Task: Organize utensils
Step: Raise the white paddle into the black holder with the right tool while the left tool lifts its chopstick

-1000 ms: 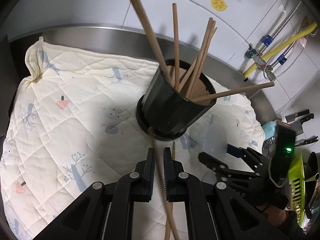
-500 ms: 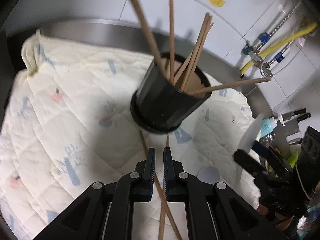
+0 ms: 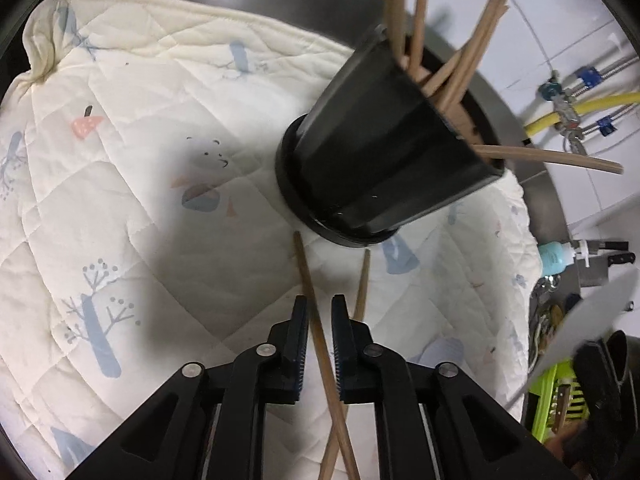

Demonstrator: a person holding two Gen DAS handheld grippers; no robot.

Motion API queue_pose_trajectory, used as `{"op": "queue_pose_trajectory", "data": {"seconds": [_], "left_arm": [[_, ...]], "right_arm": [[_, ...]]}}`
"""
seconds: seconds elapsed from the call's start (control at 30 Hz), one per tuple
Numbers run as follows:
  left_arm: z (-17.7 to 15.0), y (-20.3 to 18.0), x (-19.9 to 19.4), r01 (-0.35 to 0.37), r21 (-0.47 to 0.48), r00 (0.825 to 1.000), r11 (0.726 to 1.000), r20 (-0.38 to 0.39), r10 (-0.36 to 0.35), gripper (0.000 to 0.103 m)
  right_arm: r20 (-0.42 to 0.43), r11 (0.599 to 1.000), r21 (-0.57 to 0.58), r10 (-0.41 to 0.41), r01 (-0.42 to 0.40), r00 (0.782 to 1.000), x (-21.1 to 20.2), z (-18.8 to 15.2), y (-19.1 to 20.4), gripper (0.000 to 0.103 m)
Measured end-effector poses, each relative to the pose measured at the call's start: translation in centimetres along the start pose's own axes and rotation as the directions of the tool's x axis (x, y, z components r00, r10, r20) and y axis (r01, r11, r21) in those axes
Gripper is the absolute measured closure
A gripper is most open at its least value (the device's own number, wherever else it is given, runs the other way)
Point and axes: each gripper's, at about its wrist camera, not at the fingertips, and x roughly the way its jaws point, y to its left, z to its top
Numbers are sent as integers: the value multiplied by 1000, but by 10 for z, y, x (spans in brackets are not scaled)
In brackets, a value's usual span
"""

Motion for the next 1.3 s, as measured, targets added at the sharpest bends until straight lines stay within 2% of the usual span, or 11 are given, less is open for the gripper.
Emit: {"op": "queue_pose_trajectory", "data": {"seconds": [0.03,0.1,0.27,0.33,0.4,0.53,0.7,1.03,1.3], "left_arm": [[1,0,2,1,-2,1000,1000,-2,-1,70],[1,0,6,-22,-3,1000,1000,6,22,51],[5,-4,14,-43,19,999,999,18,43,51],[5,-7,16,-56,35,998,998,22,55,54],[6,-12,18,-76,54,997,996,23,75,65],[4,-19,23,-115,81,993,990,33,113,77],[1,-32,30,-202,142,979,969,57,195,93],[0,-29,24,-166,127,985,978,65,158,98],[-7,-25,-10,-132,110,986,985,122,118,98]], "right_arm": [[4,1000,0,-4,4,1000,-2,0,0,23],[10,1000,1,-6,6,1000,-6,0,-1,23],[34,1000,5,-8,8,999,-15,5,-3,23],[43,1000,4,-8,8,999,-18,7,-3,23],[52,1000,1,-11,11,999,-21,8,-2,23],[67,1000,-6,-9,9,998,-26,12,-1,23],[85,1000,-9,-5,6,996,-30,17,0,23],[112,999,-19,30,-28,993,-39,31,6,23],[154,995,-18,98,-96,983,-44,63,13,23]]}}
